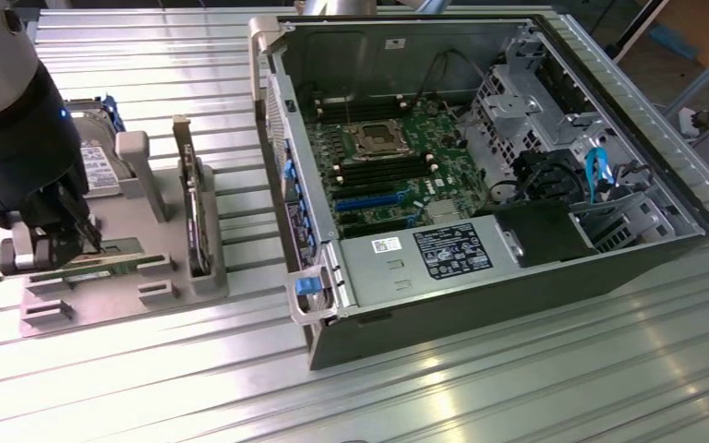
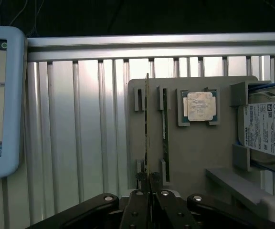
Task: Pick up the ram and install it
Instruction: 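Pick up the ram and move it above insertion slot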
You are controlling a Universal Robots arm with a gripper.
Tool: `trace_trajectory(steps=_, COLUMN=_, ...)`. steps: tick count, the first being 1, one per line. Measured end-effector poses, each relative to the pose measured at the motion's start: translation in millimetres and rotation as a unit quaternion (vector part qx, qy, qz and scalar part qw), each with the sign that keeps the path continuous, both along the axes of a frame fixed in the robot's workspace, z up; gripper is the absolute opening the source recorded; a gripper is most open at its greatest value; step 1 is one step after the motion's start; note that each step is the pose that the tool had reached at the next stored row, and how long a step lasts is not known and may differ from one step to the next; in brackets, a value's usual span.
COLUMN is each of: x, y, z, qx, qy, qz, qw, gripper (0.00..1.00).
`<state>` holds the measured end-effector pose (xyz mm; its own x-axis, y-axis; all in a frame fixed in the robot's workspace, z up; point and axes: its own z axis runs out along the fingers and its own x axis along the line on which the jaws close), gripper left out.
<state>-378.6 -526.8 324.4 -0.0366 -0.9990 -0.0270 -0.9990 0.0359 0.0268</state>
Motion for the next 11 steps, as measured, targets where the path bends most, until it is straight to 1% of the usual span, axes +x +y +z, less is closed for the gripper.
trace_trajectory(steps=2, x=0.0, y=0.0, z=3.1, qx=0.0000, qy=0.0000, qz=0.000, qw=1.0000, gripper=0.12)
trace_trajectory(steps=4, x=0.0, y=0.0, z=9.5, qx=0.0000, qy=0.0000, qz=0.000, qw=1.0000, gripper=0.12)
trace_trajectory(steps=7, x=0.0, y=0.0, z=16.7, qx=0.0000, qy=0.0000, qz=0.000, qw=1.0000, gripper=0.12)
trace_trajectory(steps=11, x=0.0, y=0.0, z=24.4, qx=0.0000, qy=0.0000, qz=0.000, qw=1.0000, gripper=0.12)
